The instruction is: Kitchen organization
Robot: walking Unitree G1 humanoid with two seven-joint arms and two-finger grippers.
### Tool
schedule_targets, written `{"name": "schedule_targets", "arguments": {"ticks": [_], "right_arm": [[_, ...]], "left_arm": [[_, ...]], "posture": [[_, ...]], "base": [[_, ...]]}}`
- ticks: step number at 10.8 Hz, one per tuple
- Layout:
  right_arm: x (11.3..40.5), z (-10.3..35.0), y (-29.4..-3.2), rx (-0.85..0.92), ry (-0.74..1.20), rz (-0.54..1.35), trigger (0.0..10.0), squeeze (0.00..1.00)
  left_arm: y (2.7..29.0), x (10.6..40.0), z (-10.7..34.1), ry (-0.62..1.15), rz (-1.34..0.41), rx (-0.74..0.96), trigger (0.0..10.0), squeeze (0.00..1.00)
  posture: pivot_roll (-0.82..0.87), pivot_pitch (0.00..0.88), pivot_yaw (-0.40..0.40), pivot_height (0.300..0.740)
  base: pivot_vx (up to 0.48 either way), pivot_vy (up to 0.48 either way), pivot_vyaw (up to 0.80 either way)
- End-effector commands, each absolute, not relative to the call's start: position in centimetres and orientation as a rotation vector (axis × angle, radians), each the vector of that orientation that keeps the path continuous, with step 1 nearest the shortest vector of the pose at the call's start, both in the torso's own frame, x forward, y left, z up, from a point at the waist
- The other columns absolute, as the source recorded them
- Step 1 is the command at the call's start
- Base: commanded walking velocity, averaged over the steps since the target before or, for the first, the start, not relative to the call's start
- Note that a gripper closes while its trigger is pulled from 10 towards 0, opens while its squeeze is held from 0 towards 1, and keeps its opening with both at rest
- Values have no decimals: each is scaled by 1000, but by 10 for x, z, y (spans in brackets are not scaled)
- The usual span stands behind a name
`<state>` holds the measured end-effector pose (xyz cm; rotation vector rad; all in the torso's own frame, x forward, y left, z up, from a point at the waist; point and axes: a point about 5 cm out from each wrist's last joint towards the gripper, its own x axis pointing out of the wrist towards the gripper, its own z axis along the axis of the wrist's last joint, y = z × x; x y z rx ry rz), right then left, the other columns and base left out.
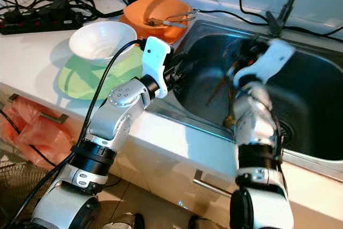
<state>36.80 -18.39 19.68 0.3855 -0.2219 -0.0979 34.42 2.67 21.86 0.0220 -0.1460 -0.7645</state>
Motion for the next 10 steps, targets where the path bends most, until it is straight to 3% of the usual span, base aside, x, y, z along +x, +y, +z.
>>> {"name": "schedule_targets", "arguments": {"ticks": [1, 10], "right_arm": [[367, 192, -185, 344, -216, -98, 10000, 0], [365, 171, -176, 250, -182, -47, 10000, 0]], "left_arm": [[31, 344, 216, -151, -738, 7, 10000, 0], [45, 346, 190, -96, -621, -43, 10000, 0]], "posture": [[42, 99, 1, 740], [41, 111, -16, 740]], "base": [[0, 0, 0], [0, 0, 0]]}}
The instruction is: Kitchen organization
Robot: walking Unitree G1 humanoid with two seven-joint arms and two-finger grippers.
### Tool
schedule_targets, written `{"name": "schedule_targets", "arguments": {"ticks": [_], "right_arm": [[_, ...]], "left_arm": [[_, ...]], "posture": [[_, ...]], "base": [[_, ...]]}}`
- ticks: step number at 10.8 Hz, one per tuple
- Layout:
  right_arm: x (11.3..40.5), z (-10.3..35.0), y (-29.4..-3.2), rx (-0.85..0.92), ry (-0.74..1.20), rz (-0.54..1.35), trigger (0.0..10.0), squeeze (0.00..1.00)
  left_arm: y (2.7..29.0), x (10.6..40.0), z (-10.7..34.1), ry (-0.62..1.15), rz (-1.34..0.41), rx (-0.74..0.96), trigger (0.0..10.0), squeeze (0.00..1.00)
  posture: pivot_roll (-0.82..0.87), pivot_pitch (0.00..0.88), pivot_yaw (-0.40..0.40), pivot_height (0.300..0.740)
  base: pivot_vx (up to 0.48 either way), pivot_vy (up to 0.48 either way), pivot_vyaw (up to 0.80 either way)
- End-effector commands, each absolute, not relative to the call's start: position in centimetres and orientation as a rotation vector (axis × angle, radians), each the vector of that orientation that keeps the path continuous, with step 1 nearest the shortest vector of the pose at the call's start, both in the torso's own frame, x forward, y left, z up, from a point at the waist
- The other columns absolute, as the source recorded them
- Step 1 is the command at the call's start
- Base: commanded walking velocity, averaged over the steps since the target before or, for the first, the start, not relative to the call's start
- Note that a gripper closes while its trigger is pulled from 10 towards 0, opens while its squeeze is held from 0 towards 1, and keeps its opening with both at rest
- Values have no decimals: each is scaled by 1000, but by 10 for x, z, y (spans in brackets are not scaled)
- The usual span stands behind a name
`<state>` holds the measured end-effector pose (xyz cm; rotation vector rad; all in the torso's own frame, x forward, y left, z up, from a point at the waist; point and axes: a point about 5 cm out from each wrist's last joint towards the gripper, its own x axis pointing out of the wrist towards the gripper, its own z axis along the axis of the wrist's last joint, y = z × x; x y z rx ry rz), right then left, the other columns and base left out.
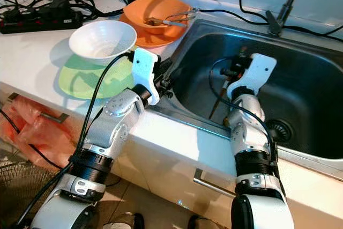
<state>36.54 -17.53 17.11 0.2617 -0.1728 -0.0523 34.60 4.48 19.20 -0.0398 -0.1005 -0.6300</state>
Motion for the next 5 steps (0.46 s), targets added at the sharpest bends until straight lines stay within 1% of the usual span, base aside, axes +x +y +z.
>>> {"name": "schedule_targets", "arguments": {"ticks": [1, 3, 5], "right_arm": [[365, 171, -174, 246, -181, -40, 10000, 0], [364, 165, -168, 217, -177, -11, 10000, 0], [363, 160, -167, 201, -171, -3, 10000, 0]], "left_arm": [[48, 347, 188, -102, -601, -57, 10000, 0], [53, 348, 186, -134, -554, -107, 10000, 0], [53, 349, 184, -137, -543, -104, 10000, 0]], "posture": [[43, 113, -17, 740], [42, 111, -17, 740], [39, 108, -15, 740]], "base": [[0, 0, 0], [0, 0, 0], [0, 0, 0]]}}
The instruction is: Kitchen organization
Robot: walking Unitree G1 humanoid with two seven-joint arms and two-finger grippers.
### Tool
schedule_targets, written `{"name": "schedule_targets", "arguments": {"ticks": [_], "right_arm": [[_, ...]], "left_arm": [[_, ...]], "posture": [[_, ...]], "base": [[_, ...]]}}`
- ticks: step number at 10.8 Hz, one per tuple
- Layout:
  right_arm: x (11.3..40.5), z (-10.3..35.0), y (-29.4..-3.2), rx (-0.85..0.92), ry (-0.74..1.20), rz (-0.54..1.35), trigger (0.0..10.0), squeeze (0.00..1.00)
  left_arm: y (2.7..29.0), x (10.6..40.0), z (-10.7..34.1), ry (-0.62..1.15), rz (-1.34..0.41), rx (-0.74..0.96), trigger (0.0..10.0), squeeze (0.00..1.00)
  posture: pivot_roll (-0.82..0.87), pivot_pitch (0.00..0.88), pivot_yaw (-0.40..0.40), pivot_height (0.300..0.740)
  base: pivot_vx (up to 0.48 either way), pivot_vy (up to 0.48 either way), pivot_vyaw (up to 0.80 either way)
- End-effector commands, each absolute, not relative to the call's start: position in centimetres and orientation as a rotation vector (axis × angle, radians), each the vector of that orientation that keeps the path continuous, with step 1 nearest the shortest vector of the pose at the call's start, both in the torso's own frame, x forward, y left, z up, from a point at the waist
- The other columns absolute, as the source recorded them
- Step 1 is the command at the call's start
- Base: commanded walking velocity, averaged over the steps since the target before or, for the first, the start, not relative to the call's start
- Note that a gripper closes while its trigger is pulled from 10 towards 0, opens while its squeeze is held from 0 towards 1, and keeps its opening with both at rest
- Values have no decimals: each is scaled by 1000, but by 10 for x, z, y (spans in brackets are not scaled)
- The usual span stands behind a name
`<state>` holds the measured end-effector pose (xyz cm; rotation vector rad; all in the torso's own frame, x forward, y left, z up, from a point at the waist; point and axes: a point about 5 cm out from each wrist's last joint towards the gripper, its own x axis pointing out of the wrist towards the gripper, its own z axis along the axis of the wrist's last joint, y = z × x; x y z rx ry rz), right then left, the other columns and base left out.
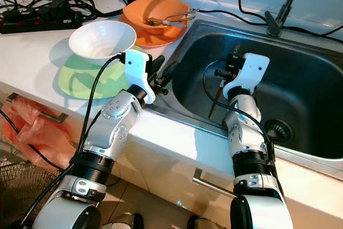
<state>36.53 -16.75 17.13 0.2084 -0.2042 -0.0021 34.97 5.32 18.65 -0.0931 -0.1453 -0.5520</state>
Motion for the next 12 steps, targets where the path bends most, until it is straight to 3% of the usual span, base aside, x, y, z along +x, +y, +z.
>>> {"name": "schedule_targets", "arguments": {"ticks": [1, 2, 3, 4, 9, 10, 11, 12], "right_arm": [[363, 158, -167, 199, -167, -2, 10000, 0], [363, 157, -166, 200, -166, 5, 10000, 0], [363, 156, -164, 200, -161, 19, 10000, 118], [362, 155, -161, 196, -161, 40, 10000, 1000], [363, 153, -158, 193, -149, 49, 10000, 1000], [363, 152, -159, 181, -142, 37, 10000, 906], [363, 152, -160, 176, -140, 31, 10000, 0], [364, 152, -161, 170, -143, 25, 10000, 0]], "left_arm": [[53, 349, 181, -136, -543, -95, 10000, 0], [51, 348, 180, -135, -547, -91, 10000, 0], [51, 348, 179, -134, -549, -85, 10000, 0], [50, 348, 179, -133, -555, -80, 10000, 0], [49, 348, 178, -134, -556, -74, 10000, 0], [49, 348, 178, -133, -555, -73, 10000, 0], [49, 348, 178, -134, -555, -73, 10000, 0], [50, 348, 179, -136, -553, -72, 10000, 0]], "posture": [[38, 105, -15, 740], [40, 103, -15, 740], [40, 101, -16, 740], [40, 99, -16, 740], [47, 111, -20, 740], [45, 113, -20, 740], [45, 115, -21, 740], [47, 115, -22, 740]], "base": [[0, 0, 0], [0, 0, 0], [0, 0, 0], [0, 0, 0], [0, 0, 0], [0, 0, 0], [0, 0, 0], [0, 0, 0]]}}
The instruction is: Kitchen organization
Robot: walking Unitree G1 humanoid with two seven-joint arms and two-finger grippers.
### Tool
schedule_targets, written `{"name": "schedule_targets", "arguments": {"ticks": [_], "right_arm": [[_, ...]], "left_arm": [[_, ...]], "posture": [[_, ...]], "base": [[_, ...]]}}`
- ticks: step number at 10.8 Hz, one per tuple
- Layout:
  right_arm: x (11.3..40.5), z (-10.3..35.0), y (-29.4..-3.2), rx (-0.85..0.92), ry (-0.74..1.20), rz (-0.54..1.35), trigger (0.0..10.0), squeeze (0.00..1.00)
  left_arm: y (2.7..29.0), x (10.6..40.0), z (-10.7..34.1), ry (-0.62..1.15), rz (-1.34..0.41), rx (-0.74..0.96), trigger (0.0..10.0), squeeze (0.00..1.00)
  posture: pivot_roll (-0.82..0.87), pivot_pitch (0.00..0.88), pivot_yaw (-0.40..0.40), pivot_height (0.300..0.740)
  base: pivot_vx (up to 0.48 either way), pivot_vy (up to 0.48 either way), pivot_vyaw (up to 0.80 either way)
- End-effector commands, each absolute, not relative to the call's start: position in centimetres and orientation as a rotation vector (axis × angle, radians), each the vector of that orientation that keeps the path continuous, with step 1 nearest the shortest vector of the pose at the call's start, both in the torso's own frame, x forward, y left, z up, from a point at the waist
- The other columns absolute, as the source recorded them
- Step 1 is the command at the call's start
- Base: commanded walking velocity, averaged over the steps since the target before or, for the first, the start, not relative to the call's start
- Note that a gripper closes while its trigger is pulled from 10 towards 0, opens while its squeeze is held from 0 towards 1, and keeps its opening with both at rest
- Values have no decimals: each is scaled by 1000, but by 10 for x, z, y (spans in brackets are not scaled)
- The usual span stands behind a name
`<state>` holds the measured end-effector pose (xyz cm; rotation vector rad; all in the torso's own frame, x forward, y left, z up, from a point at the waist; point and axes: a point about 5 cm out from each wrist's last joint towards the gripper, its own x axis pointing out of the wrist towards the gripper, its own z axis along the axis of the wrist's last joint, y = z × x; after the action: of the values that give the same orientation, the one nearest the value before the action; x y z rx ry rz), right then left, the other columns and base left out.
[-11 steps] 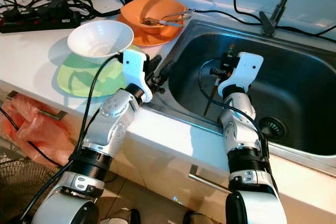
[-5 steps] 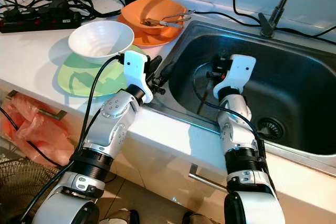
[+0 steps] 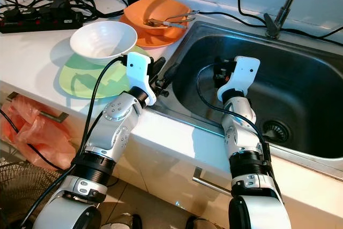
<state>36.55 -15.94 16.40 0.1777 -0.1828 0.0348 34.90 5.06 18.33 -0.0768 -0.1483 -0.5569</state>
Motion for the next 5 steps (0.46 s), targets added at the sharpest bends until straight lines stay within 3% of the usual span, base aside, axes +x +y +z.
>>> {"name": "schedule_targets", "arguments": {"ticks": [1, 5], "right_arm": [[364, 155, -164, 167, -159, 6, 10000, 0], [364, 167, -155, 198, -216, 56, 10000, 0]], "left_arm": [[50, 348, 179, -139, -551, -72, 10000, 0], [52, 349, 200, -214, -529, -48, 10000, 0]], "posture": [[47, 115, -22, 740], [44, 119, -23, 740]], "base": [[0, 0, 0], [0, 0, 0]]}}
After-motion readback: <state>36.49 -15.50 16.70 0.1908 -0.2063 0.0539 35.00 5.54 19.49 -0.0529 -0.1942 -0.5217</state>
